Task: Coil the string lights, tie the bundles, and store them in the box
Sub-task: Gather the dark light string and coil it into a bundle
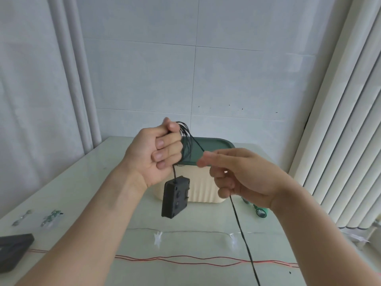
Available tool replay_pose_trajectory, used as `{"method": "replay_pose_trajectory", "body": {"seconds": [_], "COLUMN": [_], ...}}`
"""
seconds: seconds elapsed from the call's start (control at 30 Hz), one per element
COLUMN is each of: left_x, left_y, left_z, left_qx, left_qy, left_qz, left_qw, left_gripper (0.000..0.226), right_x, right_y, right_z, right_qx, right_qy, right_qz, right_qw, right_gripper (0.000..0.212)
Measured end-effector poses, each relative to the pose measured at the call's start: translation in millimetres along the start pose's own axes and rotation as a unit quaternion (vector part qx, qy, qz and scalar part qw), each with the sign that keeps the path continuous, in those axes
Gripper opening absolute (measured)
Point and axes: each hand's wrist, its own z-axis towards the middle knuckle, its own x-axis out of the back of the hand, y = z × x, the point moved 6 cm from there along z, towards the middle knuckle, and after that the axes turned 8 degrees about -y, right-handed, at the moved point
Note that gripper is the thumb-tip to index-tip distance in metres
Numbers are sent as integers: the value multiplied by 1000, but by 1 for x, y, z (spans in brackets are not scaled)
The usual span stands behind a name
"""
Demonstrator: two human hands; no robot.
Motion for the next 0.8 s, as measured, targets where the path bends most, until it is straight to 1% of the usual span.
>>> {"method": "replay_pose_trajectory", "body": {"seconds": [0.07,0.17,0.23,0.27,0.3,0.33,0.4,0.43,0.47,0.53,0.63,0.7,0.8], "left_x": [12,28,35,37,38,40,40,40,38,35,26,18,1], "left_y": [11,23,28,31,33,34,35,35,34,30,18,10,-4], "left_z": [-1,-6,-8,-10,-11,-12,-13,-13,-13,-11,-7,-5,-1], "left_qx": [-58,-124,-159,-168,-171,-167,-150,-143,-138,-120,-76,-53,-22], "left_qy": [41,97,130,143,153,161,172,174,174,168,154,146,121], "left_qz": [-39,-92,-104,-103,-97,-88,-68,-61,-53,-43,-19,22,110], "left_qw": [997,983,973,970,968,969,971,972,974,977,985,988,986], "left_gripper": [34,36,38,39,39,39,38,37,37,37,35,32,30], "right_x": [-4,-2,-1,0,3,8,19,23,22,11,-6,-15,-27], "right_y": [2,6,10,11,11,11,7,3,1,-1,-1,-3,-4], "right_z": [-4,-9,-12,-12,-11,-9,-6,-6,-6,-6,-8,-10,-14], "right_qx": [-28,-54,-74,-80,-83,-81,-63,-55,-55,-64,-71,-75,-74], "right_qy": [-76,-142,-167,-167,-147,-107,7,54,78,61,16,-3,-55], "right_qz": [-18,-60,-108,-126,-137,-141,-181,-232,-290,-368,-409,-430,-455], "right_qw": [997,986,977,975,976,981,981,970,952,926,910,900,886], "right_gripper": [33,36,30,25,23,24,26,27,27,25,23,24,23]}}
